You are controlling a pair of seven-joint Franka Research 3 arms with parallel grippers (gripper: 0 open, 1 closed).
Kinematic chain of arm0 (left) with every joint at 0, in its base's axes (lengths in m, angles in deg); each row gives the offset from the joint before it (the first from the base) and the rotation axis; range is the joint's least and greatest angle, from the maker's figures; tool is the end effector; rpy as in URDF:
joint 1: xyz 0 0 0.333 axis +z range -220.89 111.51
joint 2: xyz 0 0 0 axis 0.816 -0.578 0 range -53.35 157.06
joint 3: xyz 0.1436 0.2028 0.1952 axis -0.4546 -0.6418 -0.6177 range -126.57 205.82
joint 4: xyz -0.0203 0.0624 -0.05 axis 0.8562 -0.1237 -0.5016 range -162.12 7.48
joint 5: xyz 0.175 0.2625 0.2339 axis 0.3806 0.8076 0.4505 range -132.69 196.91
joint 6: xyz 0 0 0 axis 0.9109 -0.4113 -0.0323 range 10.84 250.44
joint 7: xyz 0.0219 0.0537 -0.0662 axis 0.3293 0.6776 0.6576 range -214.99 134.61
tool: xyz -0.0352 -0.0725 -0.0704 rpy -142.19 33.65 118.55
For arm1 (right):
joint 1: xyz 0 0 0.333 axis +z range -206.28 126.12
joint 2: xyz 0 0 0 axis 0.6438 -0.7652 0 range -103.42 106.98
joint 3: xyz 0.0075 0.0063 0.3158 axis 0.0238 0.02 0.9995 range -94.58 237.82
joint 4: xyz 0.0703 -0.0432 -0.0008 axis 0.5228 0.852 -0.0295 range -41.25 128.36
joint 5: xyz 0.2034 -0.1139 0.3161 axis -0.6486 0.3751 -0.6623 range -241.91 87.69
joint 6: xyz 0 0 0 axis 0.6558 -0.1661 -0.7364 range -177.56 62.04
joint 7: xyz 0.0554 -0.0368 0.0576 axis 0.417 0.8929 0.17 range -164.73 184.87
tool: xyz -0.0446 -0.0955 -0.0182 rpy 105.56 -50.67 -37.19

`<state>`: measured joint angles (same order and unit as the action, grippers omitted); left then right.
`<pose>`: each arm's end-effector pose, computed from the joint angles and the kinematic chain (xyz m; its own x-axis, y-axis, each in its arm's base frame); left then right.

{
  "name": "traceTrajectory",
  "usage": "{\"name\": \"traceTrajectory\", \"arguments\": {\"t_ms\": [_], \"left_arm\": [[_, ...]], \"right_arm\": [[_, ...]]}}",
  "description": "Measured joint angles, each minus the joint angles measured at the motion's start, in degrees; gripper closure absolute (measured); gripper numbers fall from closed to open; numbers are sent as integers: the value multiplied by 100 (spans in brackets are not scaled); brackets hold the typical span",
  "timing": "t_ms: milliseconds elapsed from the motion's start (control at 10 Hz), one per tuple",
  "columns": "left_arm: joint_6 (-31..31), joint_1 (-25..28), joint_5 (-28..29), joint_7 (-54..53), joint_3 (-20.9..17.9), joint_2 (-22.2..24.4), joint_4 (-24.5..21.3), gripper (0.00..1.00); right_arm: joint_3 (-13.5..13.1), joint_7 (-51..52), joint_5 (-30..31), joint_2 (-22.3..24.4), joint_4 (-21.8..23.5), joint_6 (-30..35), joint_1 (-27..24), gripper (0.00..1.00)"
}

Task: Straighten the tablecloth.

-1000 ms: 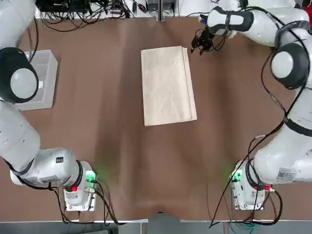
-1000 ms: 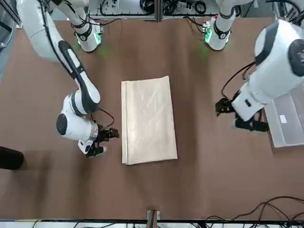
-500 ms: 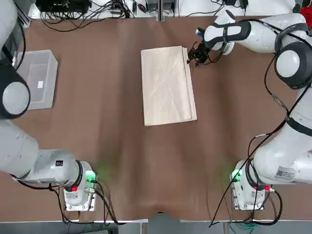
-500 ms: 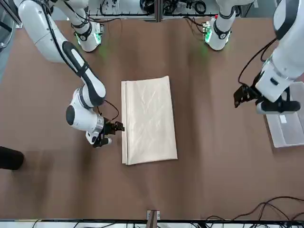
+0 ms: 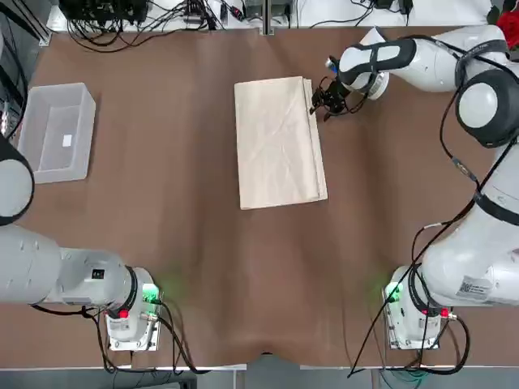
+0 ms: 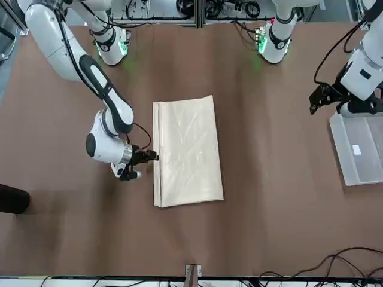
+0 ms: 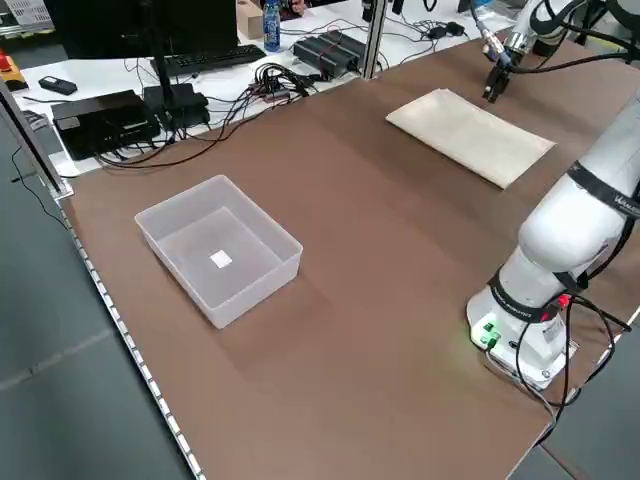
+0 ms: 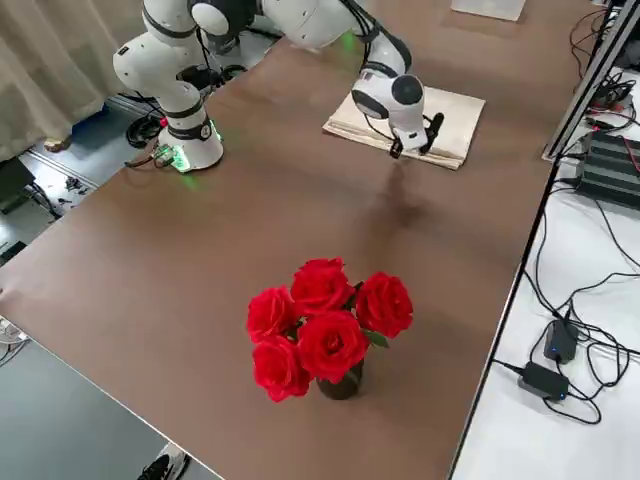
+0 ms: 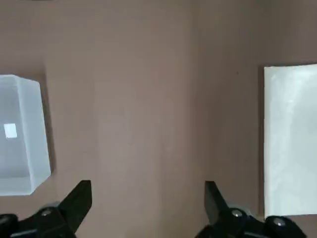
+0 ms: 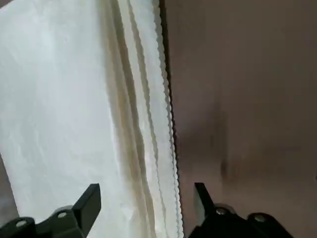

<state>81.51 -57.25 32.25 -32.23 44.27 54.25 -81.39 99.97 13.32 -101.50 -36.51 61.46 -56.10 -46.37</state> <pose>0.5457 -0.0697 0.6105 0.9988 0.0129 0.0472 0.0129 -0.9999 0.0008 0.5866 0.2217 0.1800 0.9919 0.0316 -0.1232 -0.0355 -0.8614 -0.5067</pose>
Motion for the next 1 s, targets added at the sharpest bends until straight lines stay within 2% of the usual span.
{"name": "traceTrajectory", "arguments": {"t_ms": [300, 1000], "left_arm": [[0, 2, -51, -320, -182, -1, -2, 0], [0, 114, -52, -441, -208, -95, 57, 0]], "right_arm": [[1, 127, -355, -164, 8, -5, 0, 15], [14, 735, -1179, -287, 8, -37, 33, 15]]}}
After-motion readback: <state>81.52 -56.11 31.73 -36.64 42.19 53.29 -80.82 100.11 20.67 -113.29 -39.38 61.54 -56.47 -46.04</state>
